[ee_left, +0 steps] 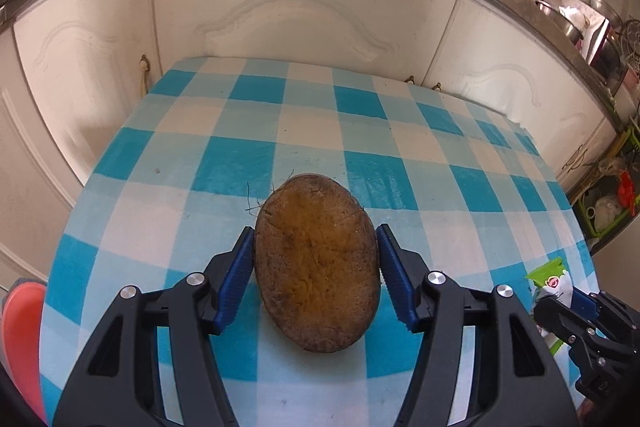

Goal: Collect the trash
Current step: 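Grasp the green-edged white snack packet with the right tool while the left tool holds the lump, then carry the lump and green packet over the red basin and open both tools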

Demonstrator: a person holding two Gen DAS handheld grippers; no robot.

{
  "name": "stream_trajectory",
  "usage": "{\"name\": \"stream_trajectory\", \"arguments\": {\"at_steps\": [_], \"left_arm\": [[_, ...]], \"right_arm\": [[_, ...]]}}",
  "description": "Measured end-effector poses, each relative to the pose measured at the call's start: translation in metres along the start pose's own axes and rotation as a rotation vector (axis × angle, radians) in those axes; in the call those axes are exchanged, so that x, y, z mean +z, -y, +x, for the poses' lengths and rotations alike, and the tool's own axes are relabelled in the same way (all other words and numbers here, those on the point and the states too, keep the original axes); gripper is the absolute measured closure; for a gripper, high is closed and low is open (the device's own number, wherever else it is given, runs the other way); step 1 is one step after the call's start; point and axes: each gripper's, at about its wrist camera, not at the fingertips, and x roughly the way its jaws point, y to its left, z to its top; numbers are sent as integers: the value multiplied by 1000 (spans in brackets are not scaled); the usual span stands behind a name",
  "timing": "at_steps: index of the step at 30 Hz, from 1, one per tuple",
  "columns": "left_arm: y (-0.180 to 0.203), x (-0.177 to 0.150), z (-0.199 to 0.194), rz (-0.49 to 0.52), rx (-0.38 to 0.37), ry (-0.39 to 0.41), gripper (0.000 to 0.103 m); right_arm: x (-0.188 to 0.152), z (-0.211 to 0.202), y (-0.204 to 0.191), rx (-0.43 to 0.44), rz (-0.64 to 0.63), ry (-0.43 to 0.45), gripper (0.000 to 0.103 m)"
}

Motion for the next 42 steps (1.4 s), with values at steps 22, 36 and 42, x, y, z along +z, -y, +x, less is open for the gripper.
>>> {"name": "stream_trajectory", "arguments": {"at_steps": [22,36,42], "left_arm": [[-69,-52,-99,-109,-30,79,42],[-134,-85,-166,-213,38,141,42],[-179,-103,-184,-290,104,149,42]], "right_arm": [[-6,-27,-83,115,-128,17,65],[-13,-23,-160,228,-251,-23,65],[-18,-11,-209,310,-321,-66,65]]}}
